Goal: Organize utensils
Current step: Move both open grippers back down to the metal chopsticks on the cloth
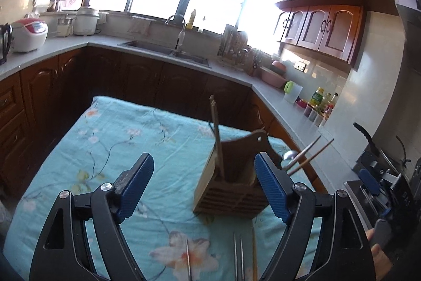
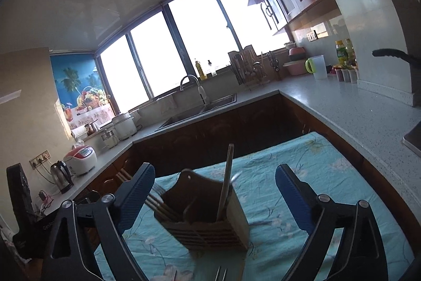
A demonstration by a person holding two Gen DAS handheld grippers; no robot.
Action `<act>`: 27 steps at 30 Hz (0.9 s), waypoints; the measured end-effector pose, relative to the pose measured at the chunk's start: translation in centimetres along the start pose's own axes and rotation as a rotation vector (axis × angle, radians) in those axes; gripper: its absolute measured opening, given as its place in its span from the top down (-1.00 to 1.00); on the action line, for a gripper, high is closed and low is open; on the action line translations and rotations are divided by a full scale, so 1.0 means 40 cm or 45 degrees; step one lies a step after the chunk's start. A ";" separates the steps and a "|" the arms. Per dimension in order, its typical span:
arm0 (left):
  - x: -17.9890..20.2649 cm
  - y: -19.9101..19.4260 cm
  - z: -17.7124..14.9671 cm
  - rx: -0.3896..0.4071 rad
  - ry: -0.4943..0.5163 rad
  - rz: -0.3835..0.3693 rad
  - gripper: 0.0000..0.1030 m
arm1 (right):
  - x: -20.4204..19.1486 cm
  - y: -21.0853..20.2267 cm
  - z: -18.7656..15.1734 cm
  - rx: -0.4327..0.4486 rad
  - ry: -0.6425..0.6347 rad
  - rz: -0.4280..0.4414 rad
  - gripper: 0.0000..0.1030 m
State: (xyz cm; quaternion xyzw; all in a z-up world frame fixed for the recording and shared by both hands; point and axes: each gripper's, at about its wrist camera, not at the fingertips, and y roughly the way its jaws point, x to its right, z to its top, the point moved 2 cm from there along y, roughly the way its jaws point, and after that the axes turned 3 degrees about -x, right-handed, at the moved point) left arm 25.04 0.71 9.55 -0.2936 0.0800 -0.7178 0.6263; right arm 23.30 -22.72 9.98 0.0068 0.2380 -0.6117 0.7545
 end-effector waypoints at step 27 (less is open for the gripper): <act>-0.087 -0.008 -0.344 -0.317 -0.036 0.045 -0.57 | 0.099 -0.081 -0.356 -0.348 0.108 -0.091 -0.83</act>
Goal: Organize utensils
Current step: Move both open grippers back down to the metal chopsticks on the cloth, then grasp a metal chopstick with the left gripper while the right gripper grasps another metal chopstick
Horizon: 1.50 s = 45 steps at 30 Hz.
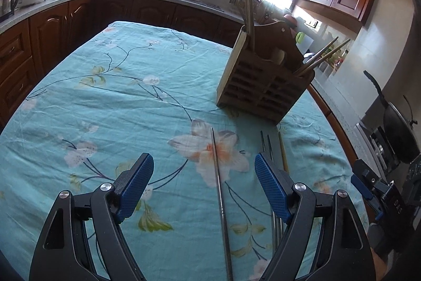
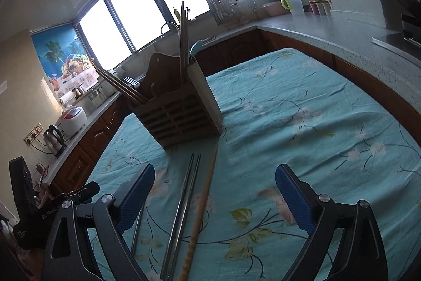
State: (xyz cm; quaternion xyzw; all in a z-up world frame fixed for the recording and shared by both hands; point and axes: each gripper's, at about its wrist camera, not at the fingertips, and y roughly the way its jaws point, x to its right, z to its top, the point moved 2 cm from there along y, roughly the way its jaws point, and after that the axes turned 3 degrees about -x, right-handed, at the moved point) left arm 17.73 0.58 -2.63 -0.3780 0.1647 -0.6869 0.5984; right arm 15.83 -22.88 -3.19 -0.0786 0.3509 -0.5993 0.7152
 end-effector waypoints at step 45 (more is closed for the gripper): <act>0.085 0.287 0.053 -0.325 0.269 0.054 0.54 | -0.140 0.376 -0.003 -0.427 -0.352 -0.180 0.75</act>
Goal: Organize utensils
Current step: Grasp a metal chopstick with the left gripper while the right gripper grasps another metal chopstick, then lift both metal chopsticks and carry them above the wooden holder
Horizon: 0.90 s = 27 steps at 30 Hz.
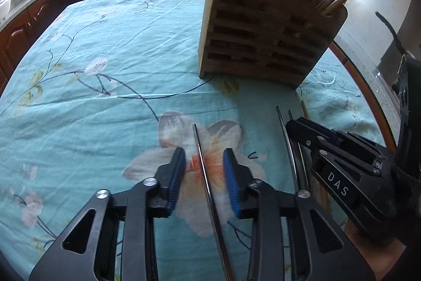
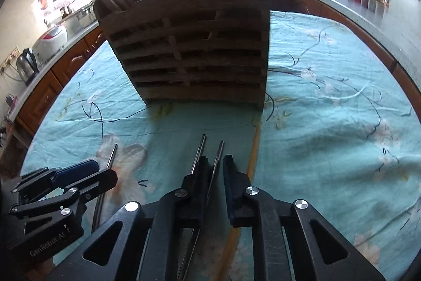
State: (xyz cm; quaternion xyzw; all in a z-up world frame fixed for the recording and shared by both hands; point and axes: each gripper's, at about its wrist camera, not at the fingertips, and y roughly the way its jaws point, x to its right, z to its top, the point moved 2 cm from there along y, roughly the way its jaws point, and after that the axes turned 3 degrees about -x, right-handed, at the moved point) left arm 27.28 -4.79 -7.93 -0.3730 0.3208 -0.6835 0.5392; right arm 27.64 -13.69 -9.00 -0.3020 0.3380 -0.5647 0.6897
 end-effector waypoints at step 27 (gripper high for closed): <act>-0.029 -0.279 -0.008 0.241 -0.127 -0.240 0.93 | 0.037 -0.276 0.010 0.238 0.152 0.246 0.92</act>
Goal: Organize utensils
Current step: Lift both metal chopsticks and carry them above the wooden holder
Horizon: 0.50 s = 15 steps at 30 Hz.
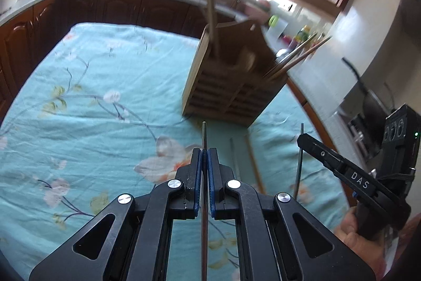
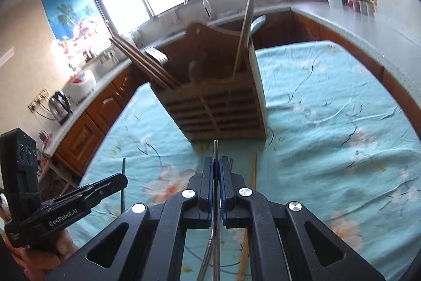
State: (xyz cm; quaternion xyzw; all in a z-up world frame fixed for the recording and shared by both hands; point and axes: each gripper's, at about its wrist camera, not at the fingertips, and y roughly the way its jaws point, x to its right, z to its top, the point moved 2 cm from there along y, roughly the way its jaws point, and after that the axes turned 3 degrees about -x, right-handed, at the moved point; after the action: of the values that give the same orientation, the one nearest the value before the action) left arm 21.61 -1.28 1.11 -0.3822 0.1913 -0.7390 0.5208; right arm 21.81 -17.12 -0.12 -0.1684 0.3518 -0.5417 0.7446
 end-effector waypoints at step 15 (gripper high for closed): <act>0.043 -0.163 0.043 0.181 0.040 -0.052 0.93 | -0.049 -0.186 0.063 0.239 -0.031 0.056 0.92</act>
State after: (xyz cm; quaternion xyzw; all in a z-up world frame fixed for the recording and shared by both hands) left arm 18.55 -0.16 7.28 -0.3365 0.1388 -0.7672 0.5282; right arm 18.11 -18.28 7.00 -0.0967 0.2943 -0.5537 0.7729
